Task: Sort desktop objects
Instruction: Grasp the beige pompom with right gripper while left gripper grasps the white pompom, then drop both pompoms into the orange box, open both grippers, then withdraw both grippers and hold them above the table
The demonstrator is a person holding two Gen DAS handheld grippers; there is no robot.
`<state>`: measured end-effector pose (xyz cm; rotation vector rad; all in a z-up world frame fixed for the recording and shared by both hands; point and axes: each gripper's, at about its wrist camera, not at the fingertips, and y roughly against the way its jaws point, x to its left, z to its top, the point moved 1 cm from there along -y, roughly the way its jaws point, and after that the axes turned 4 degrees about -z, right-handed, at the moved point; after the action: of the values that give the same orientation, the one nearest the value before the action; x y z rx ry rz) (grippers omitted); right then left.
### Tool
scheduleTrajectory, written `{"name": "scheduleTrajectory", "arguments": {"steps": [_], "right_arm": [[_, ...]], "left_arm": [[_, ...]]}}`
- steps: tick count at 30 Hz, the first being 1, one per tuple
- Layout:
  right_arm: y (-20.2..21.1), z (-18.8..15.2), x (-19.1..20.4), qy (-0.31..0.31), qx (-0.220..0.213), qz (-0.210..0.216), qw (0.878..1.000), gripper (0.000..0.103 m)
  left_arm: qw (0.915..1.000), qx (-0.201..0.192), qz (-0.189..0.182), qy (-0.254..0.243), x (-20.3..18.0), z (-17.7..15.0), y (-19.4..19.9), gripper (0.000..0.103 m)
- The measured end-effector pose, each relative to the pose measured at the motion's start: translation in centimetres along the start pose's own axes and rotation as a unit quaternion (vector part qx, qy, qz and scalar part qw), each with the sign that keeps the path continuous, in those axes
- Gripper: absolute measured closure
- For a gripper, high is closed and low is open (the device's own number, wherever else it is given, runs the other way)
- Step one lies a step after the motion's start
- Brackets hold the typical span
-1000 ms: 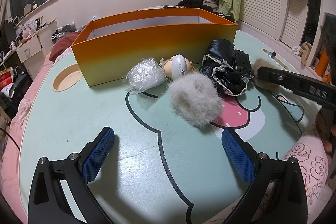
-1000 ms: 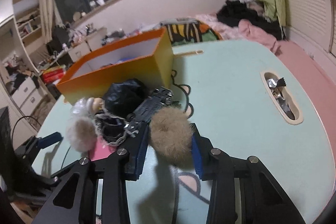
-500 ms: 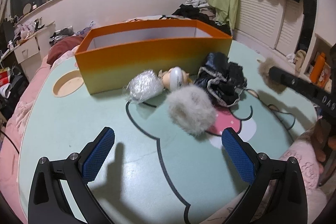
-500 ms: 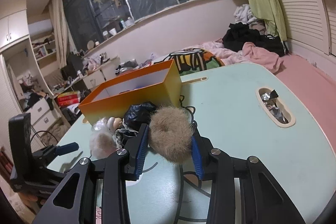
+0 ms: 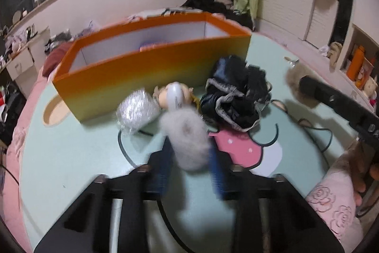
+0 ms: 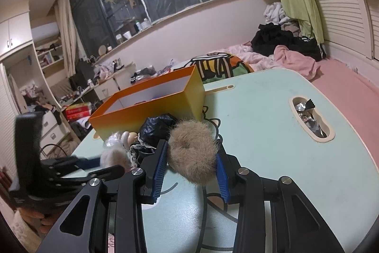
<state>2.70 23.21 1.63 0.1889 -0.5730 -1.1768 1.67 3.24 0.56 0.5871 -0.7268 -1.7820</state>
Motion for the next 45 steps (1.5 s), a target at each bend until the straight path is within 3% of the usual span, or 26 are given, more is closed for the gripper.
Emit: {"name": "scheduleTrajectory", "arguments": {"steps": [4, 7, 9, 12, 18, 19, 20, 21, 23, 24, 27, 32, 34, 36, 39, 42, 45], "right_arm": [[-0.1, -0.1, 0.2, 0.003, 0.005, -0.013, 1.000, 0.066], [-0.5, 0.0, 0.7, 0.017, 0.015, -0.029, 0.999, 0.066], [-0.7, 0.7, 1.5, 0.033, 0.017, -0.035, 0.999, 0.066], [-1.5, 3.5, 3.4, 0.045, 0.017, -0.012, 0.999, 0.066], [-7.3, 9.8, 7.1, 0.074, 0.009, -0.028, 0.997, 0.064], [-9.0, 10.1, 7.4, 0.075, 0.017, -0.038, 0.996, 0.063], [-10.1, 10.2, 7.4, 0.078, 0.028, -0.043, 0.996, 0.052], [-11.7, 9.6, 7.4, 0.084, 0.052, -0.057, 0.993, 0.043], [-13.6, 8.5, 7.0, 0.091, 0.078, -0.089, 0.989, 0.043], [-13.4, 7.9, 7.3, 0.116, 0.053, -0.105, 0.986, 0.041], [-13.1, 6.9, 7.8, 0.156, 0.041, -0.129, 0.978, 0.041], [-12.3, 7.5, 7.0, 0.121, 0.042, -0.101, 0.987, 0.036], [-10.7, 7.9, 6.8, 0.098, 0.009, -0.084, 0.992, 0.031], [-8.7, 8.2, 6.7, 0.088, -0.027, -0.076, 0.993, 0.016], [-5.0, 8.0, 6.8, 0.084, -0.060, -0.076, 0.992, 0.014], [-2.8, 7.3, 6.8, 0.094, -0.044, -0.071, 0.992, 0.013], [-1.6, 6.0, 5.8, 0.081, 0.011, -0.065, 0.995, 0.013]], "left_arm": [[0.9981, -0.061, 0.001, 0.002, 1.2, -0.2, 3.0, 0.080], [0.9959, -0.088, 0.021, 0.005, 2.2, 0.7, 4.8, 0.081], [0.9945, -0.102, 0.014, 0.020, 3.0, 1.7, 5.7, 0.081], [0.9922, -0.118, 0.016, 0.037, 4.2, 4.5, 6.1, 0.081], [0.9883, -0.128, 0.037, 0.075, 6.5, 9.9, 3.8, 0.078], [0.9872, -0.123, 0.049, 0.089, 6.9, 10.1, 2.8, 0.066], [0.9864, -0.115, 0.060, 0.101, 7.4, 10.2, 1.8, 0.034], [0.9868, -0.101, 0.066, 0.108, 7.8, 10.0, 0.8, 0.023], [0.9873, -0.082, 0.066, 0.119, 8.7, 9.1, -0.9, 0.019], [0.9884, -0.073, 0.062, 0.118, 8.9, 8.7, -1.5, 0.020], [0.9897, -0.076, 0.087, 0.084, 8.3, 8.1, -1.6, 0.019], [0.9872, -0.115, 0.071, 0.085, 8.2, 8.4, 1.0, 0.019], [0.9858, -0.132, 0.063, 0.081, 7.7, 8.5, 2.8, 0.019], [0.9865, -0.140, 0.044, 0.072, 6.9, 8.1, 4.9, 0.019], [0.9909, -0.121, 0.013, 0.057, 5.9, 6.8, 6.0, 0.019], [0.9956, -0.089, 0.004, 0.031, 4.6, 4.3, 6.2, 0.019], [0.9977, -0.060, 0.003, 0.031, 4.0, 1.9, 5.7, 0.019]]}}
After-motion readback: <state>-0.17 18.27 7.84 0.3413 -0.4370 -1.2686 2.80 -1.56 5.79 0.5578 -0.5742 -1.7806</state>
